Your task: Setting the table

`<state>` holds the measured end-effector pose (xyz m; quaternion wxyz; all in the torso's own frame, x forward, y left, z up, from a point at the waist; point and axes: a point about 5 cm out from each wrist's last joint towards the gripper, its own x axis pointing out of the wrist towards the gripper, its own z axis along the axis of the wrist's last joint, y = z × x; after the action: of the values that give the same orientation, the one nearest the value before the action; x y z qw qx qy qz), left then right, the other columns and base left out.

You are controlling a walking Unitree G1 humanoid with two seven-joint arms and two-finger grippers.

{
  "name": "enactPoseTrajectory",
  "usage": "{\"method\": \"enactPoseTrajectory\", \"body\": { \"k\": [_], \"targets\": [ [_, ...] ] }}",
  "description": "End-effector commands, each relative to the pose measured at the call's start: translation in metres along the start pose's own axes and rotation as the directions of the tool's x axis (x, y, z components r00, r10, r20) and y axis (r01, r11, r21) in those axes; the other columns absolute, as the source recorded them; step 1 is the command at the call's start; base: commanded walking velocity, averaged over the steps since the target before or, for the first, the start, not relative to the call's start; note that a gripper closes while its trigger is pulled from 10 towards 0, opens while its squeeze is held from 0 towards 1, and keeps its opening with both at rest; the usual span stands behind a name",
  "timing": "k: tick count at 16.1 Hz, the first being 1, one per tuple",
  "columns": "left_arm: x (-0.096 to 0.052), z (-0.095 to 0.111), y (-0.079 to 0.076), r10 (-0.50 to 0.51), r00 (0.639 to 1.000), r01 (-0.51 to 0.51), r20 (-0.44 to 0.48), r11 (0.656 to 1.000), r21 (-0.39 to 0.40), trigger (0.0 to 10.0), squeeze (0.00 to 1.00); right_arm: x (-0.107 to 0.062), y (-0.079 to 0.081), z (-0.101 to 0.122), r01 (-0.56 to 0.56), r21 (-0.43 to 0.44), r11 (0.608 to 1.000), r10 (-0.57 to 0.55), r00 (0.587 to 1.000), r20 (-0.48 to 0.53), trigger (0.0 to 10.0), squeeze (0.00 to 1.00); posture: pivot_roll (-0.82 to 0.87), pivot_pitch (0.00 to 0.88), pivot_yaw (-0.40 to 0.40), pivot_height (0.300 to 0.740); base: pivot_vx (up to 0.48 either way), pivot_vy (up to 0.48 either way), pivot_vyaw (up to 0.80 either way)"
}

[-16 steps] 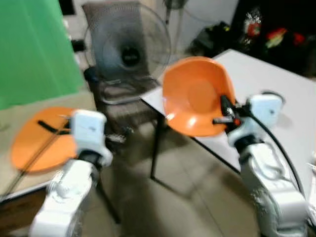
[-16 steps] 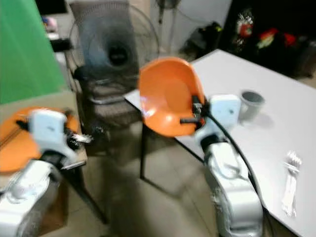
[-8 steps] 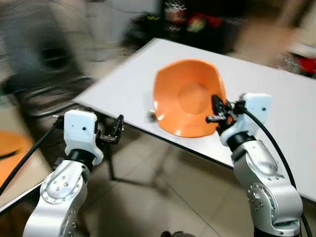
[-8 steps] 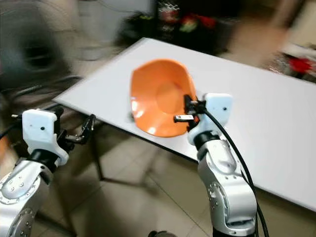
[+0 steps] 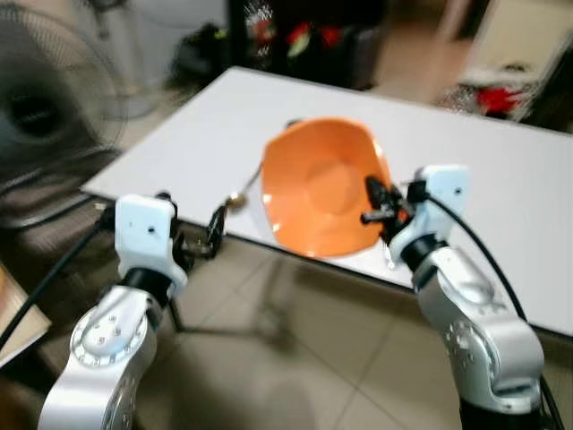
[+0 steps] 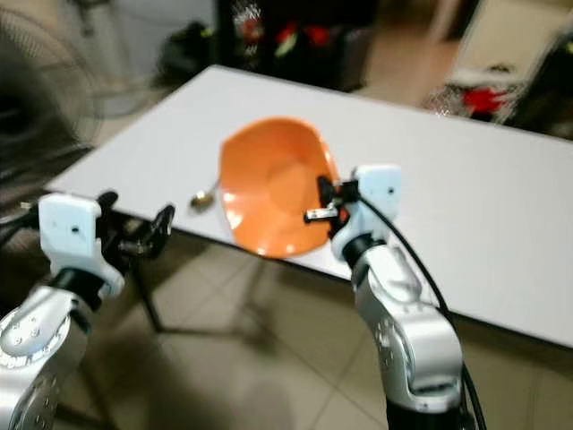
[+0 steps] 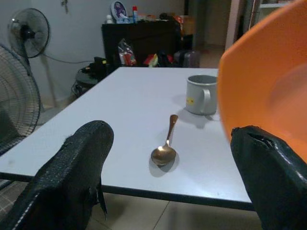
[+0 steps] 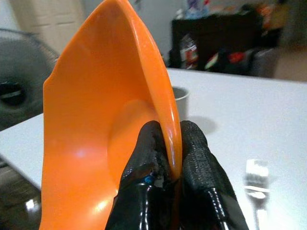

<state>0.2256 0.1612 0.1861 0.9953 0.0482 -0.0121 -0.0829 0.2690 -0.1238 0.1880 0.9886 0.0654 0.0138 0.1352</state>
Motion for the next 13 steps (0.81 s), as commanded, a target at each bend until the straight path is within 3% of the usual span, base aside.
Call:
{"method": "enactPoseTrajectory", "body": {
  "k": [1, 7, 10, 13],
  "targets": [
    [-0.0002, 0.0021, -0.0001, -0.01, 1.0, 0.01, 0.007, 1.0, 0.002, 10.0, 0.0, 0.0019, 0.0014, 0.0096, -0.018, -0.002, 1.0, 0.018, 0.999, 0.035, 10.0, 0.0, 0.0, 0.0, -0.04, 0.74, 0.281, 0.0, 0.0],
    [-0.0005, 0.0027, 0.0038, -0.007, 1.0, 0.006, 0.004, 1.0, 0.01, 10.0, 0.0, 0.0039, 0.0013, 0.0072, -0.016, 0.023, 1.0, 0.016, 1.0, 0.016, 10.0, 0.0, 0.01, 0.0, -0.043, 0.74, 0.295, 0.0, 0.0],
    [-0.0002, 0.0034, 0.0048, -0.011, 1.0, 0.011, 0.003, 1.0, 0.016, 10.0, 0.0, 0.0039, 0.0017, 0.0064, -0.012, 0.031, 0.999, 0.012, 1.0, 0.014, 10.0, 0.0, 0.01, 0.0, -0.038, 0.74, 0.355, 0.0, -0.71],
    [0.0001, 0.0037, 0.005, -0.02, 1.0, 0.02, 0.002, 1.0, 0.019, 10.0, 0.0, 0.0022, 0.0005, 0.0072, -0.002, 0.038, 0.999, 0.001, 1.0, 0.02, 10.0, 0.0, 0.0, 0.0, -0.032, 0.74, 0.355, 0.0, 0.0]
  ]
}}
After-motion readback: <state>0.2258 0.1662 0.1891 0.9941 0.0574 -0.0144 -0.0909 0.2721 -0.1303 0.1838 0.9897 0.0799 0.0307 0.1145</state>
